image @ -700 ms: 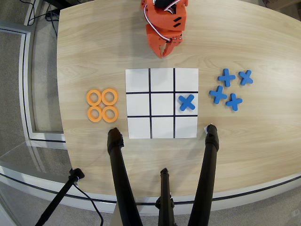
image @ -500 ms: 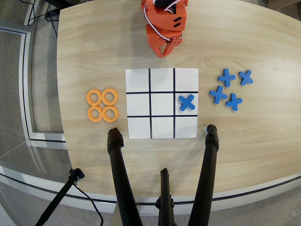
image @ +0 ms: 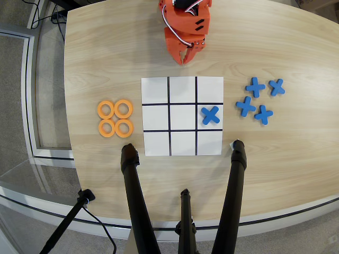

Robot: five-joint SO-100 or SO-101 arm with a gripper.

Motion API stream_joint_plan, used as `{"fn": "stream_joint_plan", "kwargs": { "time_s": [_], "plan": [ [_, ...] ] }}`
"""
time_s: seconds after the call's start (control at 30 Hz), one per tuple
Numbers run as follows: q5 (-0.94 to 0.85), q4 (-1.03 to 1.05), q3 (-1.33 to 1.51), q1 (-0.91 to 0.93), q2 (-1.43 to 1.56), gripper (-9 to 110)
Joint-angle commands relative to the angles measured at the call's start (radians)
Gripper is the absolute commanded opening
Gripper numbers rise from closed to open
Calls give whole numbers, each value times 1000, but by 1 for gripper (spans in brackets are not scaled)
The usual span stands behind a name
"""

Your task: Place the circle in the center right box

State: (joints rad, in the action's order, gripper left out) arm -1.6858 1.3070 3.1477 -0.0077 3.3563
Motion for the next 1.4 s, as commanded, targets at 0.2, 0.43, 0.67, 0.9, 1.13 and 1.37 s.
{"fn": "stream_joint_plan", "kwargs": {
  "time_s": [0.2, 0.43, 0.67, 0.9, 1.13, 1.37],
  "plan": [
    [5, 2, 55, 2, 0, 0],
    [5, 2, 55, -81, 0, 0],
    [5, 3, 55, -66, -5, 0],
    [3, -32, 23, -35, -57, 0],
    [100, -57, -206, -2, -222, 5],
    [127, -103, -417, 51, -419, 9]
  ]
}}
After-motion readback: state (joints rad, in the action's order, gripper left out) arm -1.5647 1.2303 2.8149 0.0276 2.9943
